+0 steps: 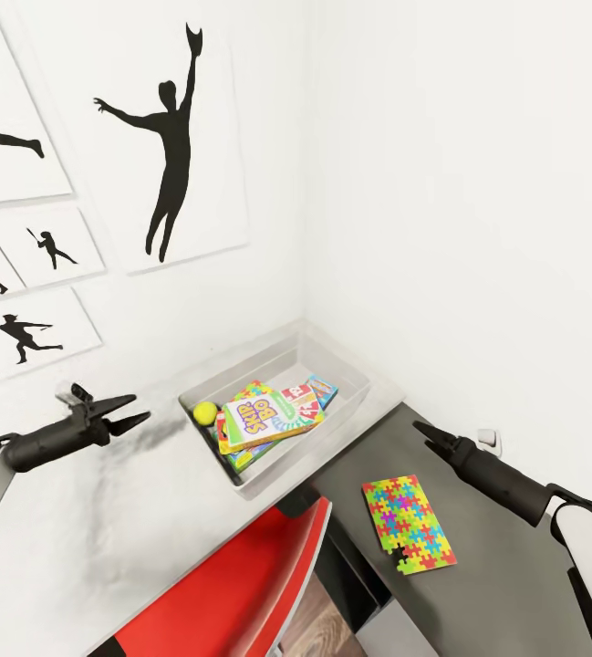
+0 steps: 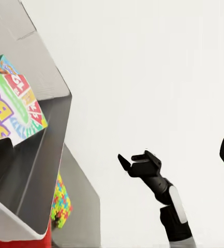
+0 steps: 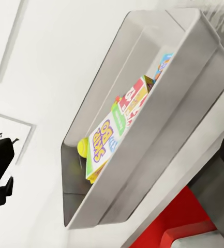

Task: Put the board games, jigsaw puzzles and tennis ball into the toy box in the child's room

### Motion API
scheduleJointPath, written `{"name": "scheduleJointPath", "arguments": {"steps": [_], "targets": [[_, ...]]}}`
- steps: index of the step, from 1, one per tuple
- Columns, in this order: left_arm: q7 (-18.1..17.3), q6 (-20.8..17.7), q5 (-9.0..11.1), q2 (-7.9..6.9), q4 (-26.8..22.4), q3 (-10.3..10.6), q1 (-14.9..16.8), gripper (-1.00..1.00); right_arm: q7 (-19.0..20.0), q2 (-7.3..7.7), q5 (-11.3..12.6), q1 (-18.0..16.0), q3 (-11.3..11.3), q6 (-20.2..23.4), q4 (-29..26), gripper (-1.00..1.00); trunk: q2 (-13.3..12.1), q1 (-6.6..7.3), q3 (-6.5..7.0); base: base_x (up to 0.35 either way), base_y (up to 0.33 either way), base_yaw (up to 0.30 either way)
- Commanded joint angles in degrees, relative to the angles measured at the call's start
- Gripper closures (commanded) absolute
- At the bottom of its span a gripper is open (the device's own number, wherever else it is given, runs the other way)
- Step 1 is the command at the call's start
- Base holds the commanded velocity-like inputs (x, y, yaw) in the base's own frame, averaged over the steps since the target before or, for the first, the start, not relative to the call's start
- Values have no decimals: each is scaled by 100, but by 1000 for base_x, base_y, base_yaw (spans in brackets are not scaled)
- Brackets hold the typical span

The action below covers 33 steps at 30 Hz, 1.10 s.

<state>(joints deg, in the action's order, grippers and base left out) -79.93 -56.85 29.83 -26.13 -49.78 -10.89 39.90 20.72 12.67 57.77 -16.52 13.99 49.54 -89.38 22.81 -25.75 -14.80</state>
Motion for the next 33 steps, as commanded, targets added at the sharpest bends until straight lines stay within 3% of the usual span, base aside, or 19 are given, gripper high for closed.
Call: {"name": "scheduleJointPath", "arguments": {"steps": [1,8,19,33], "targets": [[-59,48,25,8,-9,6,-128,-100,30,-1,-20,-5,8,29,-1,-100,11,-3,-10,0,0,0],[-301,363,37,12,-242,-2,-416,-100,46,-12,-15,-1,1,30,1,-100,11,-3,-10,0,0,0],[-405,398,8,-26,-328,-10,-447,-100,88,-17,-2,0,3,30,10,-100,11,-3,0,0,-141,-21],[-409,400,-17,-54,-365,-13,-448,-100,98,-26,3,0,7,29,154,-100,11,-3,85,0,-26,-185]]}}
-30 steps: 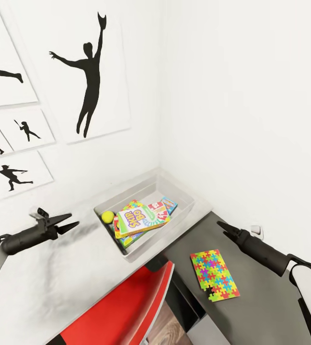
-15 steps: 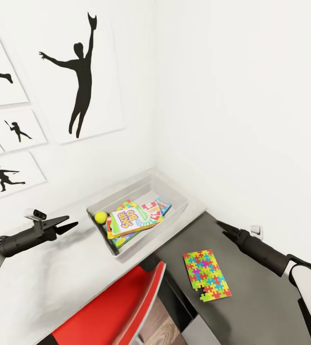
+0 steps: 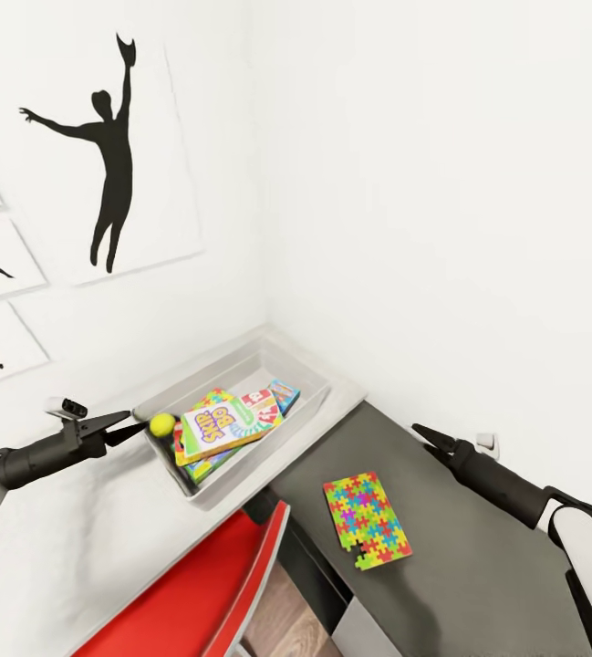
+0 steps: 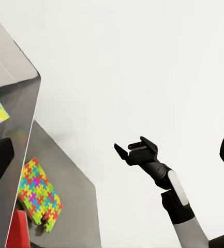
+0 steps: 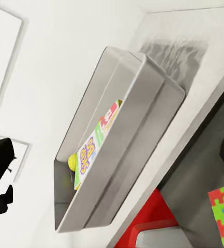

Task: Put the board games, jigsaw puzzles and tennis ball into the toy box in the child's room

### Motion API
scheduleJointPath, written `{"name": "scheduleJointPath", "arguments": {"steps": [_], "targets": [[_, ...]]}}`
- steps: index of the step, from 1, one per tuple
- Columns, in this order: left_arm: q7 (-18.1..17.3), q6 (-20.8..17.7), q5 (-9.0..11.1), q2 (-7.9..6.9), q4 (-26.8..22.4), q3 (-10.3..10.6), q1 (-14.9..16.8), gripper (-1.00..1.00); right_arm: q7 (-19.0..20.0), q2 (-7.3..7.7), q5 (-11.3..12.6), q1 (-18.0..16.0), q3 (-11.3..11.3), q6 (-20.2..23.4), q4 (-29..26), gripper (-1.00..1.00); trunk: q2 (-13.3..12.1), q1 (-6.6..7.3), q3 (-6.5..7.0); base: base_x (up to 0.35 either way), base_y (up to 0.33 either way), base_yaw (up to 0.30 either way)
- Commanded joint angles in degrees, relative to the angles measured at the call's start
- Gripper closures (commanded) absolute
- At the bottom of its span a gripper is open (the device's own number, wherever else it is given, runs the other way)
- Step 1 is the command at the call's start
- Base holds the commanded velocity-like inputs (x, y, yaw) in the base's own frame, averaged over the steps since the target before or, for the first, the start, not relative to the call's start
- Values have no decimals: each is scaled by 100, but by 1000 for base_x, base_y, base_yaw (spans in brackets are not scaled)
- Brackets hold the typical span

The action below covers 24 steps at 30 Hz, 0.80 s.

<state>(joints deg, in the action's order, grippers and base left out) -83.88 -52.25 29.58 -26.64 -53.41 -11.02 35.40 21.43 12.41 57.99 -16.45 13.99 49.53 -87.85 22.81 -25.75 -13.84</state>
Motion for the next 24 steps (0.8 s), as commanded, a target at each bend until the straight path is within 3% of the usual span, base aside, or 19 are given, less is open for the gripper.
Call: {"name": "scheduleJointPath", "arguments": {"steps": [1,4,12,24], "targets": [[-14,-65,7,-5,-2,0,2,-100,26,-1,-21,-7,7,28,1,-100,11,-3,-4,0,-1,-210],[-14,-78,4,-20,-3,-4,2,-100,23,-2,-21,-7,9,24,3,-100,11,-3,17,0,-1,-210],[-40,-100,7,-237,3,-3,0,-100,21,-2,-21,-7,14,23,4,-100,11,-3,70,0,0,-206],[-50,-342,18,-441,1,-9,-5,-100,4,-20,-25,-7,8,14,4,-100,11,-3,82,0,0,-32]]}}
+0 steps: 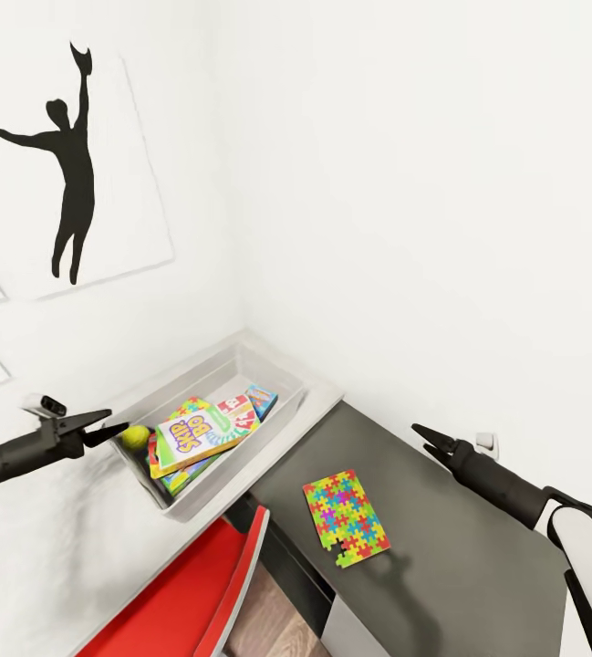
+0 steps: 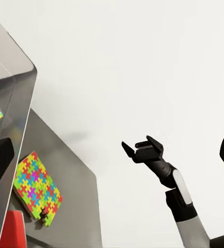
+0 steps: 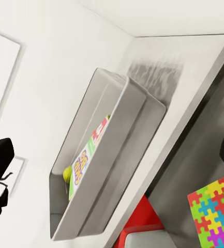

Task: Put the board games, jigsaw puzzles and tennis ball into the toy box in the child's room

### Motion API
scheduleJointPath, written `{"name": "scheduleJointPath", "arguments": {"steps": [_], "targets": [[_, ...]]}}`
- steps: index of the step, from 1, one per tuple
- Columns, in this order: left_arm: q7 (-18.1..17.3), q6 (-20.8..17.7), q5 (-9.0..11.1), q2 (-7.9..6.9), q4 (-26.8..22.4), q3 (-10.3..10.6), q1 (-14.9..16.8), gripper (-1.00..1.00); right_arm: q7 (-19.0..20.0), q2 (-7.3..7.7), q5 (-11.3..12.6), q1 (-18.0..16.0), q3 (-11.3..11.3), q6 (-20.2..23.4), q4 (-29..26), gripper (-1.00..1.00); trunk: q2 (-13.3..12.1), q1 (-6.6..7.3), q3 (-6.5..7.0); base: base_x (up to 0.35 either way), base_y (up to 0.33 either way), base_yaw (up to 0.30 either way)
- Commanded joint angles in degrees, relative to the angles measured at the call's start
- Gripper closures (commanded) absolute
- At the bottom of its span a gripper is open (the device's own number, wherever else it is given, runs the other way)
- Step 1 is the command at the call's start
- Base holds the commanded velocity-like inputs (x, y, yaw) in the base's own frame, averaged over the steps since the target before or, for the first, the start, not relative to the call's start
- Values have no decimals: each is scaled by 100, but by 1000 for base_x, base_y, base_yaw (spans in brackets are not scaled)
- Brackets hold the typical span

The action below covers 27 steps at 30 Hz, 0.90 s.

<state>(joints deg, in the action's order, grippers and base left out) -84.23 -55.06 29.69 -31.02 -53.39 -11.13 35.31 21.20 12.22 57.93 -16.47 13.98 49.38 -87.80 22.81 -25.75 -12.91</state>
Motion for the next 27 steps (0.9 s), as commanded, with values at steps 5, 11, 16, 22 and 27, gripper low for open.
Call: {"name": "scheduleJointPath", "arguments": {"steps": [5,11,16,22,27], "targets": [[-22,-223,17,-103,-4,1,3,-100,12,0,-13,-6,14,27,50,-100,11,-3,-11,0,0,-1],[-23,-288,11,-130,-4,-2,10,-100,32,0,5,-6,16,28,123,-100,11,-3,-11,-21,0,0],[-23,-293,6,-132,-4,-3,11,-100,48,0,21,-6,17,30,124,-100,11,-3,-11,-204,0,0],[-23,-295,2,-132,-4,-3,11,-100,58,-4,26,-6,17,35,123,-100,11,-3,-11,-76,0,0],[-23,-295,1,-132,-4,-3,11,-100,60,-8,25,-6,11,31,123,-100,11,-3,-11,-10,0,0]]}}
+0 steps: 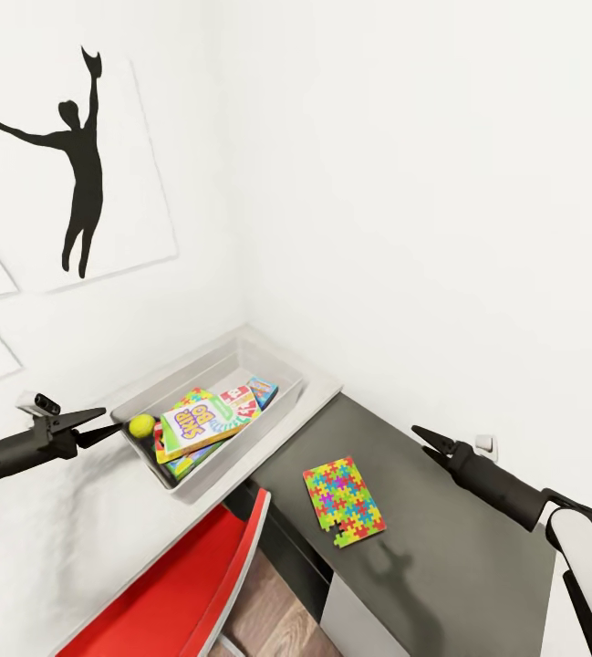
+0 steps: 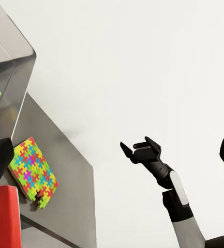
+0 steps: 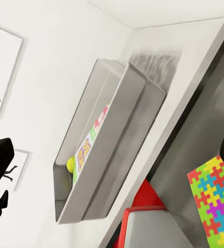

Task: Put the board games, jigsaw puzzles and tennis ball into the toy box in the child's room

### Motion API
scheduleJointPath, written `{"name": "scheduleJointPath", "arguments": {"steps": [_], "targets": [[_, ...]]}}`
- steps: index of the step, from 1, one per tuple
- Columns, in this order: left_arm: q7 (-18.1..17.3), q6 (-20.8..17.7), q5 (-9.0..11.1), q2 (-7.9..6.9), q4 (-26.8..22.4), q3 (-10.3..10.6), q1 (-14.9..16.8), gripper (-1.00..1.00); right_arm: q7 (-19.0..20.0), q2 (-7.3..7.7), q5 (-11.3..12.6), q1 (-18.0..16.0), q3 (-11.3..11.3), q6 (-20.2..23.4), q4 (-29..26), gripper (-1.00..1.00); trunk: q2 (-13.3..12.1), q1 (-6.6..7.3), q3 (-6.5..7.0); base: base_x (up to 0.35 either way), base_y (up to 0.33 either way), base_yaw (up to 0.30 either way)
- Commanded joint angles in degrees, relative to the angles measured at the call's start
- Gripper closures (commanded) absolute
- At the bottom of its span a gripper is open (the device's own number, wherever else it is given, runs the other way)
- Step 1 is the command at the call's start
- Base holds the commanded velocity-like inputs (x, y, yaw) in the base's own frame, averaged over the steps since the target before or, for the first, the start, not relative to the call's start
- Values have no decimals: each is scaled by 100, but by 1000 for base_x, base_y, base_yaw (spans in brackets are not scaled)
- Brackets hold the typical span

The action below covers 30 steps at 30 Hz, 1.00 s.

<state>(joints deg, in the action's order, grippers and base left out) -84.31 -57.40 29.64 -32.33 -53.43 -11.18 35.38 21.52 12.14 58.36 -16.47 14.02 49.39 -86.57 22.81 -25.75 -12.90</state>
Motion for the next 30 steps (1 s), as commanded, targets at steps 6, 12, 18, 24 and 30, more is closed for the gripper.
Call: {"name": "scheduleJointPath", "arguments": {"steps": [6,12,18,24,30], "targets": [[-15,-60,-1,-4,0,2,4,-100,28,-8,-18,-6,5,27,0,-100,11,-3,-11,-1,0,0],[-11,-60,-2,-6,1,2,4,-100,28,-13,-24,-6,5,27,0,-100,11,-3,-11,0,0,0],[-8,-60,-2,-21,7,2,4,-100,27,-35,-35,-6,-3,-23,0,-100,11,-3,-11,-4,0,0],[-11,-60,4,-22,8,4,4,-100,28,-44,-37,-6,2,-41,0,-100,11,-3,-11,-191,0,0],[-14,-60,6,-20,8,2,4,-100,28,-51,-41,-6,2,-48,5,-100,11,-3,-3,-113,0,-44]]}}
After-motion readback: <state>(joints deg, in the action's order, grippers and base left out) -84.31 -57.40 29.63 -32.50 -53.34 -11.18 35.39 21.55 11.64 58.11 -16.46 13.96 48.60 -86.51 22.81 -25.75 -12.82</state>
